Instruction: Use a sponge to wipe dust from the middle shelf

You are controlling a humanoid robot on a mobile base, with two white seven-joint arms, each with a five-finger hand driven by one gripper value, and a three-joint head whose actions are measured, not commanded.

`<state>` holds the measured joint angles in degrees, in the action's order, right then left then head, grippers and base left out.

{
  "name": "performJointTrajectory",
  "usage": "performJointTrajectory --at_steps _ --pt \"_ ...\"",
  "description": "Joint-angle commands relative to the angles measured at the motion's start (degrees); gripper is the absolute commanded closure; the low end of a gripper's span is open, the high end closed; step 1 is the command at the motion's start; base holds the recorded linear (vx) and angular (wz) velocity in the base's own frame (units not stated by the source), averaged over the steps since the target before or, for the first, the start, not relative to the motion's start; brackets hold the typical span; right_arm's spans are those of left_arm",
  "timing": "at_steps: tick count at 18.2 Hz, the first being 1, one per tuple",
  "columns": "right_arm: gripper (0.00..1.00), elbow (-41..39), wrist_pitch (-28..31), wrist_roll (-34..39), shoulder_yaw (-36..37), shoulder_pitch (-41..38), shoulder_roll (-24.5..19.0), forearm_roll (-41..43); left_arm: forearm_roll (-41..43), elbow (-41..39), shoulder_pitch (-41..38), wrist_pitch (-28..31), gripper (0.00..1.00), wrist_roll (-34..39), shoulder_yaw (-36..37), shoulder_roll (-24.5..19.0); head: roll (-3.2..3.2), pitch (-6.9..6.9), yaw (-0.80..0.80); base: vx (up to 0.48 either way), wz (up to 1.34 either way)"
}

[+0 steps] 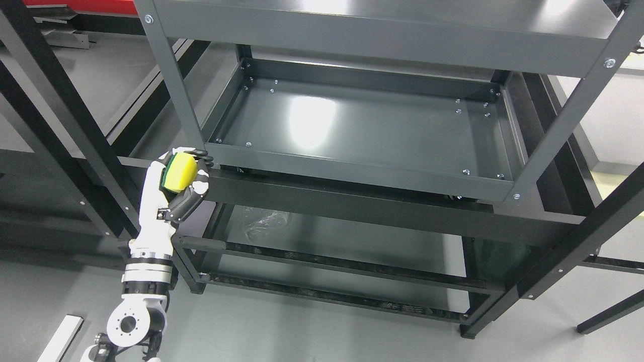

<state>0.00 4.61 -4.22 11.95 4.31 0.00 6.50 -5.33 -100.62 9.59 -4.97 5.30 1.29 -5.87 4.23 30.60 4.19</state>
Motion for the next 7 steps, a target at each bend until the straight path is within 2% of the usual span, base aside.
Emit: performJointTrajectory --at_steps 1,7 --pt "0.0 -1.0 -0.21 0.0 0.0 0.0 1.0 0.0 -0.03 -0.63 -0.28 0.05 1.0 -0.02 -1.03 1.65 0.0 0.0 0.0 0.0 0.0" --pt "0.0 -1.0 -0.21 0.0 0.0 0.0 1.0 0.0 0.06 -0.46 -0.01 0.05 1.0 -0.11 -0.76 1.82 0.0 0.0 0.0 0.0 0.0"
